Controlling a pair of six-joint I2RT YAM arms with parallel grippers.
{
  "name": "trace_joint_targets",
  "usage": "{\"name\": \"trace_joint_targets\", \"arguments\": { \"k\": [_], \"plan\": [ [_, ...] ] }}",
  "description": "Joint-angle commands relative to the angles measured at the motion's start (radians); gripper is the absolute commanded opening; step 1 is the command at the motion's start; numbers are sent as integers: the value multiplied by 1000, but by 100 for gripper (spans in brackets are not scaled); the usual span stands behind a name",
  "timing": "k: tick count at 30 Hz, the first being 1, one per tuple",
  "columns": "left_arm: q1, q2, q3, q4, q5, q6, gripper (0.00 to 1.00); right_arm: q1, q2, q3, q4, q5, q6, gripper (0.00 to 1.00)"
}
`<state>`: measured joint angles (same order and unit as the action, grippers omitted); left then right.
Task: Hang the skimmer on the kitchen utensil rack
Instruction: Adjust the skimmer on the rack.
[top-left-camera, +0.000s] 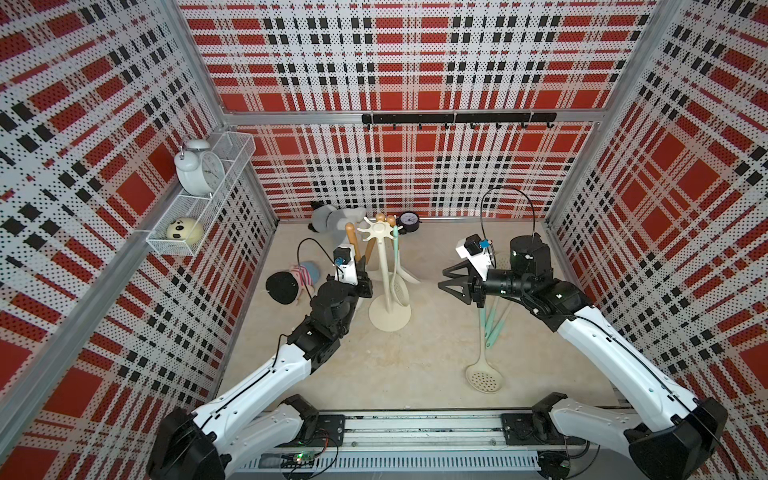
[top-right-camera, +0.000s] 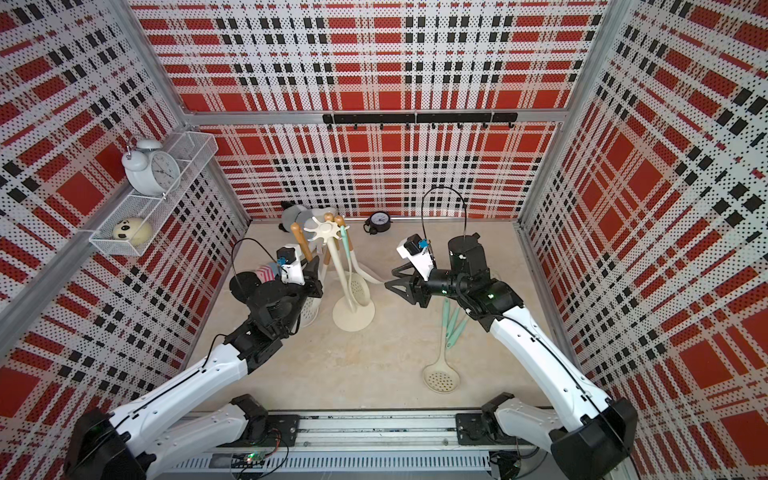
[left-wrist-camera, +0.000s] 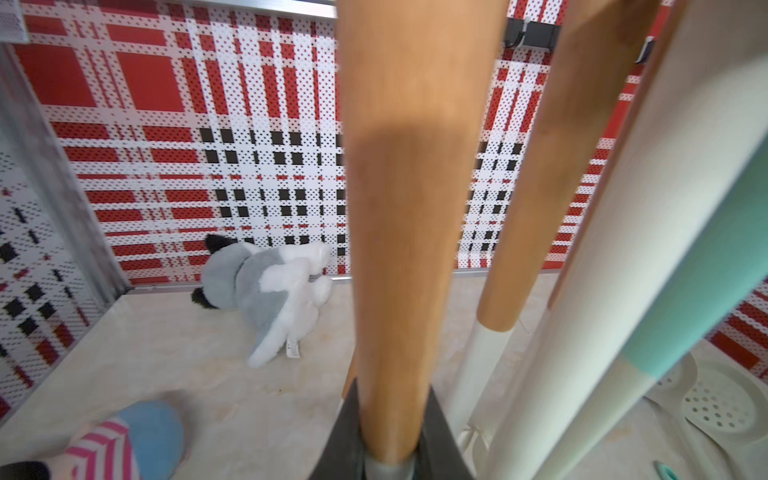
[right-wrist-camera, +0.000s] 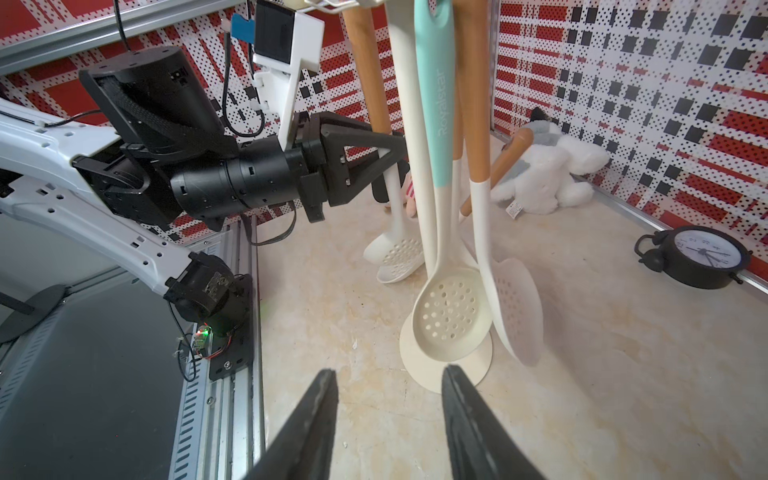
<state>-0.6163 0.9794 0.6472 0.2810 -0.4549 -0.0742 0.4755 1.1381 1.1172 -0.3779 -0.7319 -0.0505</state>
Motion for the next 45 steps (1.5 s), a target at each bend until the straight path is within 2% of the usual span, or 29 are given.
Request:
{"name": "trace_joint_targets", "arguments": {
  "k": [1, 9, 14, 21, 25, 32, 45],
  "plan": [
    [-40, -9, 40, -53, -103, 71, 0, -11, -23, -15, 5, -4, 0, 46],
    [-127, 54, 74, -78, -236, 126, 0, -19, -39, -28, 6, -6, 0, 46],
    [-135, 38, 74, -85, -278, 139, 0, -23, -44, -33, 5, -8, 0, 45],
    [-152, -47, 43, -68, -411, 135, 0, -27, -47, -37, 14, -9, 6, 45],
    [-142, -86, 48, -72, -415, 162, 0, -27, -46, -45, 26, -12, 11, 45],
    [-131, 9, 90, -110, -487, 227, 0, -28, -45, -46, 27, -14, 11, 45],
    [-117, 49, 130, -134, -476, 259, 0, -28, -49, -46, 19, -16, 2, 44]
  ]
}}
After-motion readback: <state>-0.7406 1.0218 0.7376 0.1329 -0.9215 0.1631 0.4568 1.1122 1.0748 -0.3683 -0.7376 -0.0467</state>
